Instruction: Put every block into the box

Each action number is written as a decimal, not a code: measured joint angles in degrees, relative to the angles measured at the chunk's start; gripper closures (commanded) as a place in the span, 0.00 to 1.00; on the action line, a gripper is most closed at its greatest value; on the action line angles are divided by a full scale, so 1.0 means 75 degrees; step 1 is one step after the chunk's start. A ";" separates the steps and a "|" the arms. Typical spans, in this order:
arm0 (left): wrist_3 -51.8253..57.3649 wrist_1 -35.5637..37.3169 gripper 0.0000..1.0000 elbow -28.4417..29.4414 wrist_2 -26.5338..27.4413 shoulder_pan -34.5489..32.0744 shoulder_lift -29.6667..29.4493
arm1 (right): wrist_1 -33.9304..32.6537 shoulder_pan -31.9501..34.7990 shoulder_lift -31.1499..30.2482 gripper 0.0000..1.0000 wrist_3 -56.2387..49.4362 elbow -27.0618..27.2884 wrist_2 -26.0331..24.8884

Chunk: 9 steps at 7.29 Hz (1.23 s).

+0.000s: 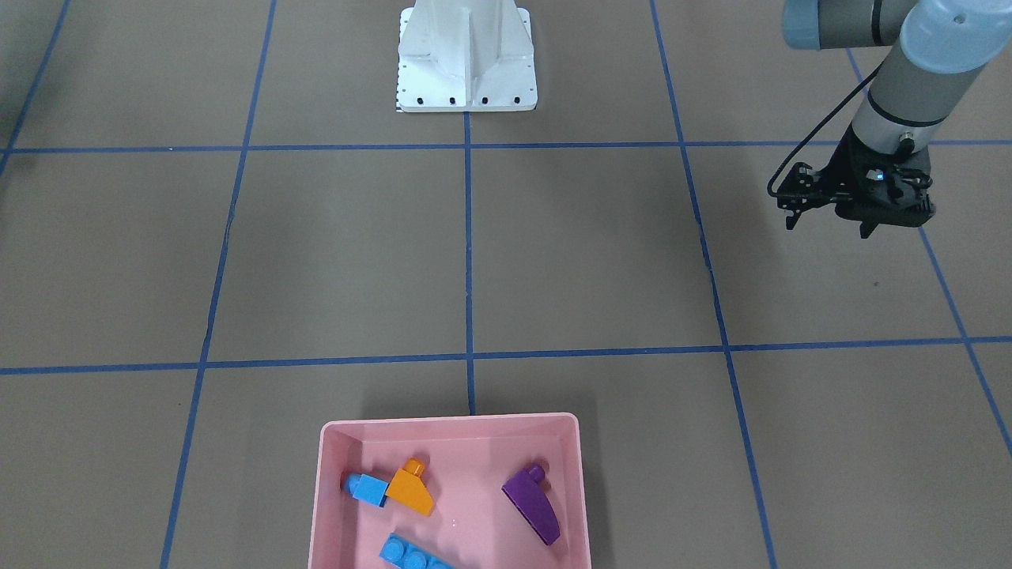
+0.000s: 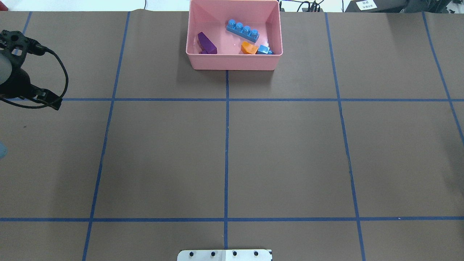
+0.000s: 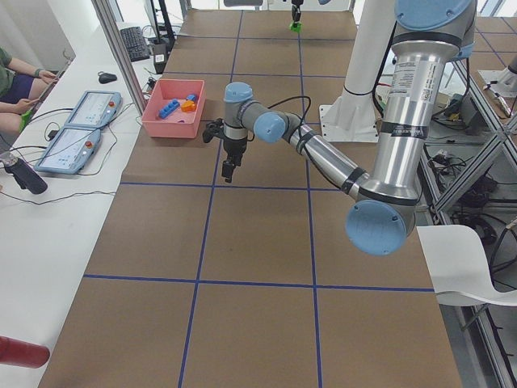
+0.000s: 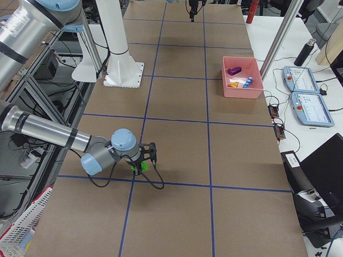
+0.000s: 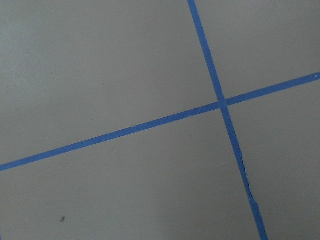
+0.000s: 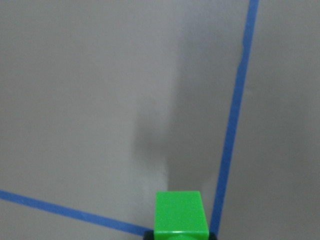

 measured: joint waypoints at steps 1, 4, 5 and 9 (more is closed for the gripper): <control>0.0167 -0.0024 0.00 -0.0071 -0.0278 -0.0250 0.0174 | -0.1166 0.0379 0.0770 1.00 0.0000 0.0323 0.0239; 0.1901 -0.0016 0.00 -0.0045 -0.1426 -0.1949 0.0894 | -0.4805 0.0774 0.3729 1.00 -0.0002 0.0609 0.0329; 0.2742 0.0018 0.00 0.0135 -0.1550 -0.2542 0.1107 | -0.6084 0.0710 0.4921 1.00 0.0001 0.0541 0.0182; 0.4148 -0.0036 0.00 0.1114 -0.1767 -0.4314 0.1769 | -0.8508 -0.0112 0.8819 1.00 0.1030 -0.0896 -0.0506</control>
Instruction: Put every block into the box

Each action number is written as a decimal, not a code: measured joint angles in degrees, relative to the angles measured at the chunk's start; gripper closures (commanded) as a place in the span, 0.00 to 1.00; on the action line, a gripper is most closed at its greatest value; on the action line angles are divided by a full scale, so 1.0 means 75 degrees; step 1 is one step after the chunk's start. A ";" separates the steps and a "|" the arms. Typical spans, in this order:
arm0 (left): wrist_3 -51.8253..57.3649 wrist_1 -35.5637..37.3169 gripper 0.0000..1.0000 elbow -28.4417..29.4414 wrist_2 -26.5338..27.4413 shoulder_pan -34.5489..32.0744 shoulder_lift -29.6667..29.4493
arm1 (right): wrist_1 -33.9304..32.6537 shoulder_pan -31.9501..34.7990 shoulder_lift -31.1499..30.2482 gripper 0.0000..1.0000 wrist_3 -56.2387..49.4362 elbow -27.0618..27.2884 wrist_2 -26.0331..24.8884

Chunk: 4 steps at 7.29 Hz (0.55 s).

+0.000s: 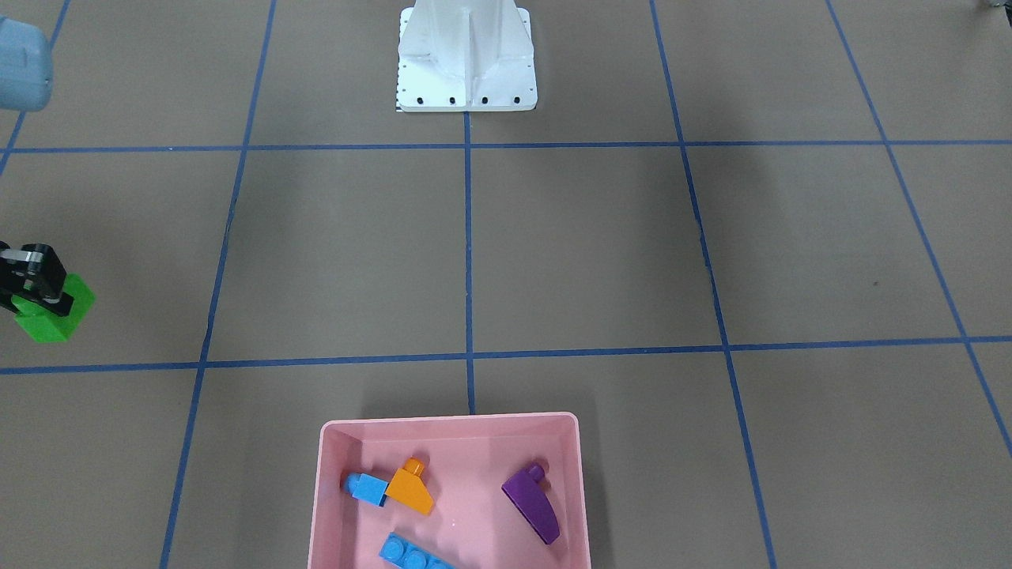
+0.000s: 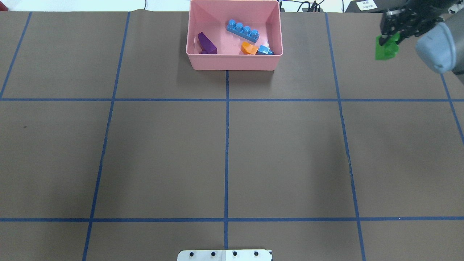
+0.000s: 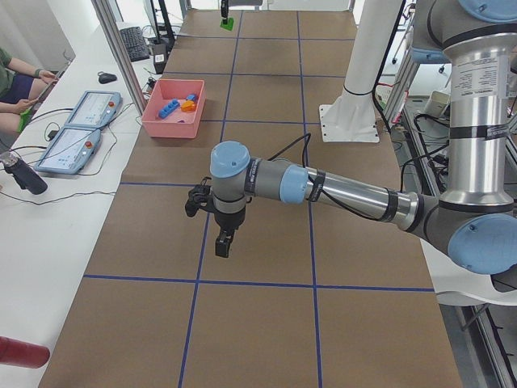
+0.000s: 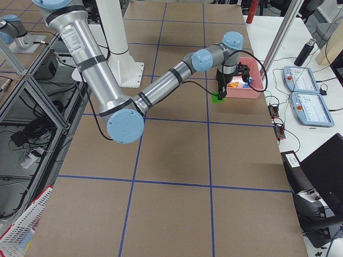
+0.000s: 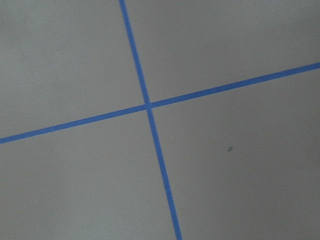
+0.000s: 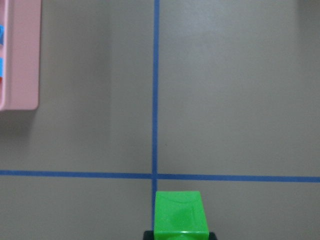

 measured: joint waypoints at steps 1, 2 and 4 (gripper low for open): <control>0.0011 -0.0008 0.00 0.0059 -0.0264 -0.0169 0.0051 | -0.0038 -0.0233 0.0846 1.00 0.0509 -0.0668 -0.0089; -0.0012 -0.0012 0.00 0.0089 -0.0478 -0.0232 0.0079 | 0.0135 -0.0415 0.1729 1.00 0.1006 -0.1548 -0.0159; -0.0049 -0.0014 0.00 0.0118 -0.0615 -0.0251 0.0088 | 0.1810 -0.0706 0.3015 1.00 0.2258 -0.3594 -0.0327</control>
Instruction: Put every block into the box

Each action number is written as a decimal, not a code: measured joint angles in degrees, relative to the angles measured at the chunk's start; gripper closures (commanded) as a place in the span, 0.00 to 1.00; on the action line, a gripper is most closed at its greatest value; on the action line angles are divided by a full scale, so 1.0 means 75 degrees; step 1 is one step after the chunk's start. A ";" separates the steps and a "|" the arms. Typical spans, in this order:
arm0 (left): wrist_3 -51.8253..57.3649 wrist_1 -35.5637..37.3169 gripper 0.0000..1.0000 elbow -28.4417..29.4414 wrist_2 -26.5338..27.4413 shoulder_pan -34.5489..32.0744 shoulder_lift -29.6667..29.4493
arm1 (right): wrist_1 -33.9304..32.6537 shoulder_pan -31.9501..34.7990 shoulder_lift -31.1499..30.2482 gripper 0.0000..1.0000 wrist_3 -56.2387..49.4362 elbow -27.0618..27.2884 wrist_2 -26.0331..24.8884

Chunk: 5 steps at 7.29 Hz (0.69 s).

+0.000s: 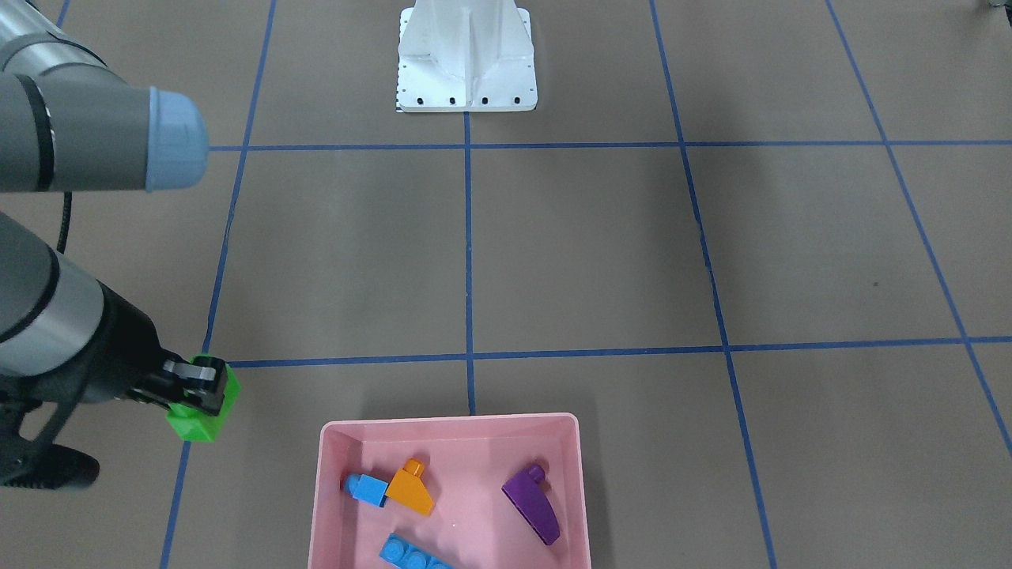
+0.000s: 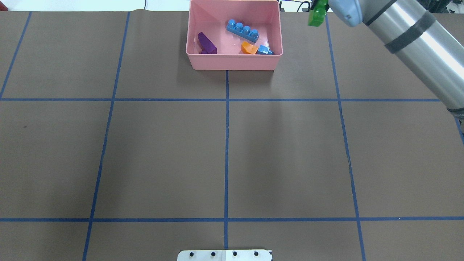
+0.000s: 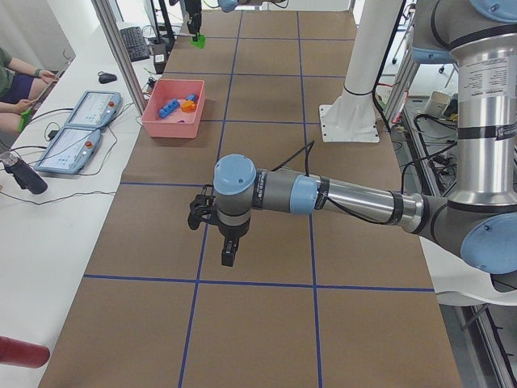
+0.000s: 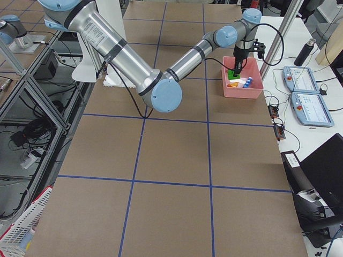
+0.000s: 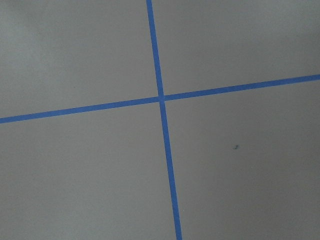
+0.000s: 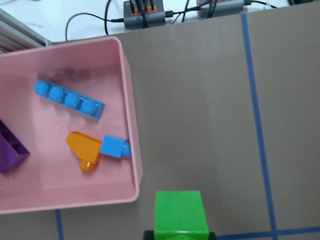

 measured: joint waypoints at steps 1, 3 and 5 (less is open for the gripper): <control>-0.0006 0.0000 0.00 0.0013 -0.0013 -0.0002 -0.0001 | 0.1055 -0.0222 0.0514 1.00 0.0763 -0.1008 -0.0290; -0.0016 0.0000 0.00 0.0029 -0.0018 0.0005 -0.0011 | 0.2225 -0.0800 0.1398 1.00 0.1667 -0.2422 -0.1119; -0.0020 0.0005 0.00 0.0056 -0.0019 0.0009 -0.0027 | 0.3493 -0.1399 0.1927 0.03 0.2576 -0.3509 -0.1974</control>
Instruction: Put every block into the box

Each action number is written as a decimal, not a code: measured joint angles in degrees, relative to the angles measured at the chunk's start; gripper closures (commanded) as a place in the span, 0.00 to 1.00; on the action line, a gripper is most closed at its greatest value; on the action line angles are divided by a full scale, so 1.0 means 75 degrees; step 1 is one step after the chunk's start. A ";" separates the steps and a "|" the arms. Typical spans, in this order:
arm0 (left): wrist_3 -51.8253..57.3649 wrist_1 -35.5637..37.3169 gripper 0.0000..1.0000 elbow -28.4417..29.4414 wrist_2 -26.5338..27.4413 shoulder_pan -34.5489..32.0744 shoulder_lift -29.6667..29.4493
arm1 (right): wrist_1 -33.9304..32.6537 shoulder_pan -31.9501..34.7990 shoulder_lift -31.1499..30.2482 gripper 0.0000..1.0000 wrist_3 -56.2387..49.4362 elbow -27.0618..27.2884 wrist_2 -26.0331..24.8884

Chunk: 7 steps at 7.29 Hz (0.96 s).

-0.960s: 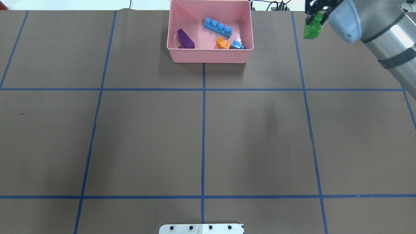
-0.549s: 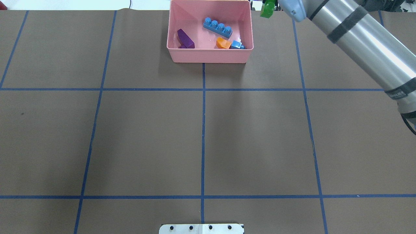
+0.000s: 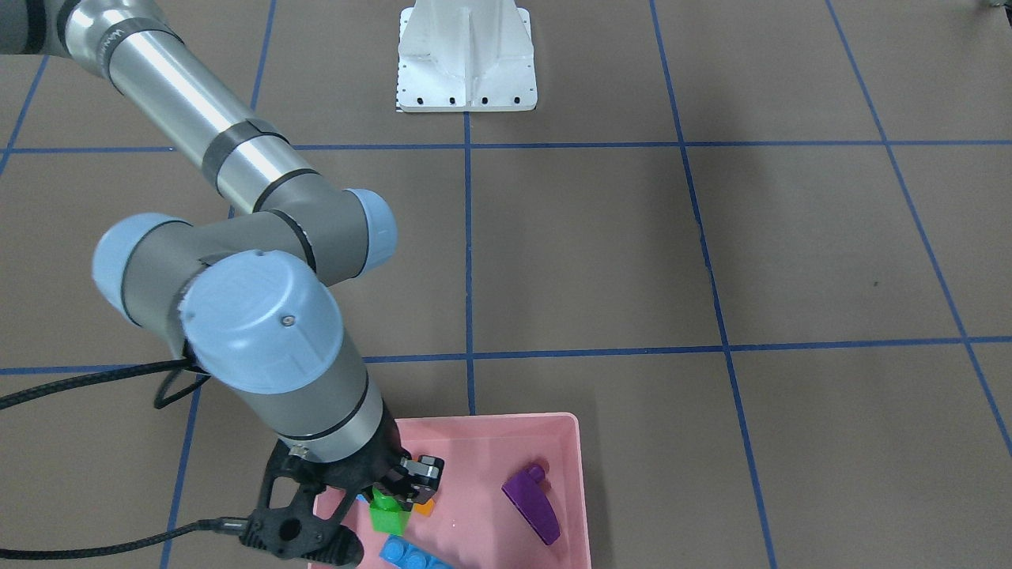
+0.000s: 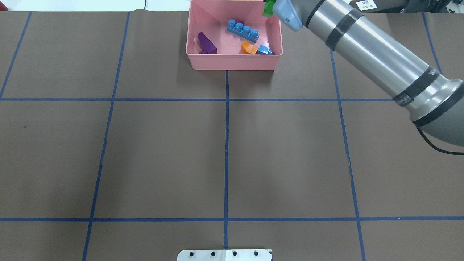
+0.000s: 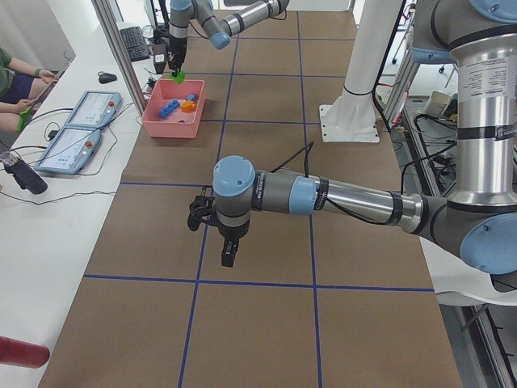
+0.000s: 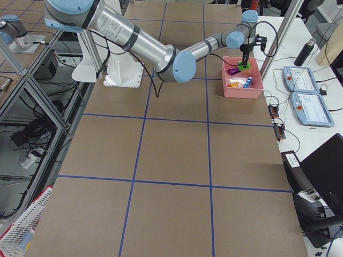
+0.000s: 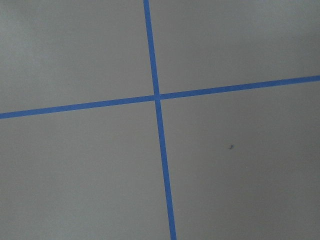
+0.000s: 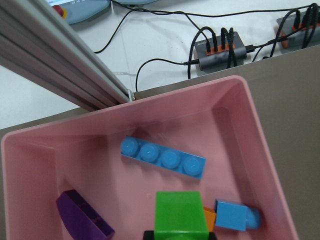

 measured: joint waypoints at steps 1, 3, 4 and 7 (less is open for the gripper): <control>-0.0001 -0.0002 0.00 0.0022 0.0000 0.0001 -0.0010 | 0.0252 -0.0170 0.0184 0.02 0.0199 -0.0299 -0.0184; -0.0001 -0.0004 0.00 0.0035 0.0000 0.0001 -0.0017 | 0.0356 -0.0348 0.0325 0.02 0.0317 -0.0469 -0.0279; -0.0001 -0.0005 0.00 0.0037 0.0000 0.0001 -0.0018 | 0.0258 -0.0370 0.0337 0.01 0.0306 -0.0482 -0.0264; 0.0027 -0.0005 0.00 0.0095 0.0006 0.0007 0.0003 | -0.0460 -0.0172 0.0314 0.01 -0.0315 -0.0348 0.0032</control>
